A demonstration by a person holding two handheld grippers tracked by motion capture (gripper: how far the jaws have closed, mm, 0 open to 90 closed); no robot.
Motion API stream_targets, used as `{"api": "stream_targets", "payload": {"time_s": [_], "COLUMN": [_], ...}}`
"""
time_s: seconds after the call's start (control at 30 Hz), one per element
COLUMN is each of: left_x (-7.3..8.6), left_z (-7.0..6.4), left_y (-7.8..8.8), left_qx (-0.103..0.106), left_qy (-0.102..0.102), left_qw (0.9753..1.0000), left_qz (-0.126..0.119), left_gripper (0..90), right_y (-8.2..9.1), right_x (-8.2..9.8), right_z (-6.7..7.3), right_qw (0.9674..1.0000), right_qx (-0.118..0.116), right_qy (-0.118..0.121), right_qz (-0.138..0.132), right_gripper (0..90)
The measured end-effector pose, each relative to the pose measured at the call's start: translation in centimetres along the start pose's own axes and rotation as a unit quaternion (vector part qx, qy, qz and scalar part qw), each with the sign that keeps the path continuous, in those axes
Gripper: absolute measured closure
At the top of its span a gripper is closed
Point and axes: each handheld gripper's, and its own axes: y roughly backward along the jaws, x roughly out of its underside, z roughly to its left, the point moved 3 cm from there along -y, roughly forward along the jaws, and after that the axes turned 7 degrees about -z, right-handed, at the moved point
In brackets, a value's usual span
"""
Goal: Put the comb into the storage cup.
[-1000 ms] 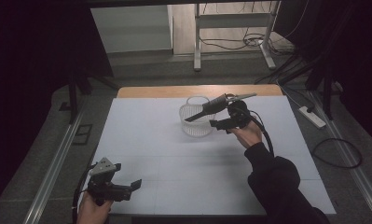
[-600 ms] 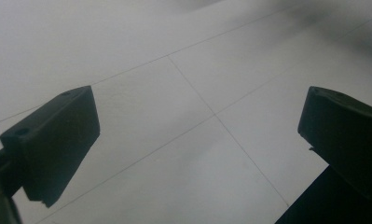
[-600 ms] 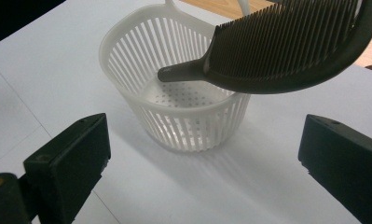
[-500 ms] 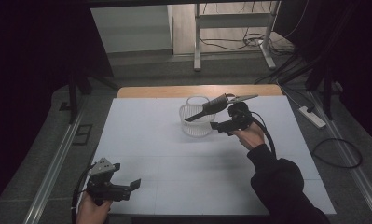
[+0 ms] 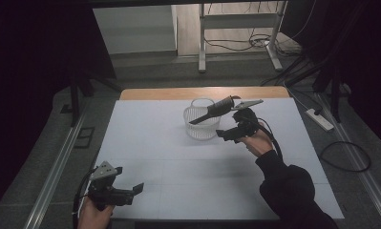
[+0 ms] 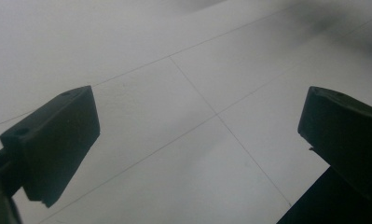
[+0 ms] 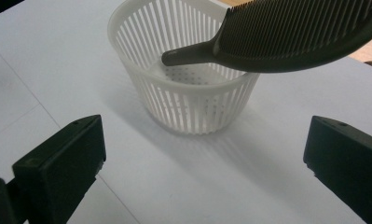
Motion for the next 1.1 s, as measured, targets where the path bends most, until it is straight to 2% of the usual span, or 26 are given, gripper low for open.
{"api": "stream_targets", "payload": {"time_s": [0.33,0.83,1.1], "left_x": [0.0,0.0,0.1], "left_z": [0.0,0.1,0.1], "left_y": [0.0,-0.1,-0.1], "left_qx": [0.004,0.007,0.006], "left_qy": [0.002,0.003,0.002], "left_qw": [1.0,1.0,1.0], "left_qz": [0.001,0.002,0.003], "left_gripper": [0.0,0.0,0.0], "right_y": [0.7,2.0,2.5], "right_x": [0.2,0.4,0.6], "right_z": [0.4,0.9,1.2], "right_qw": [1.0,0.9996,0.9998], "right_qx": [-0.002,-0.004,-0.011], "right_qy": [0.008,0.019,0.014], "right_qz": [-0.002,-0.02,-0.01], "right_gripper": [0.0,0.0,0.0]}}
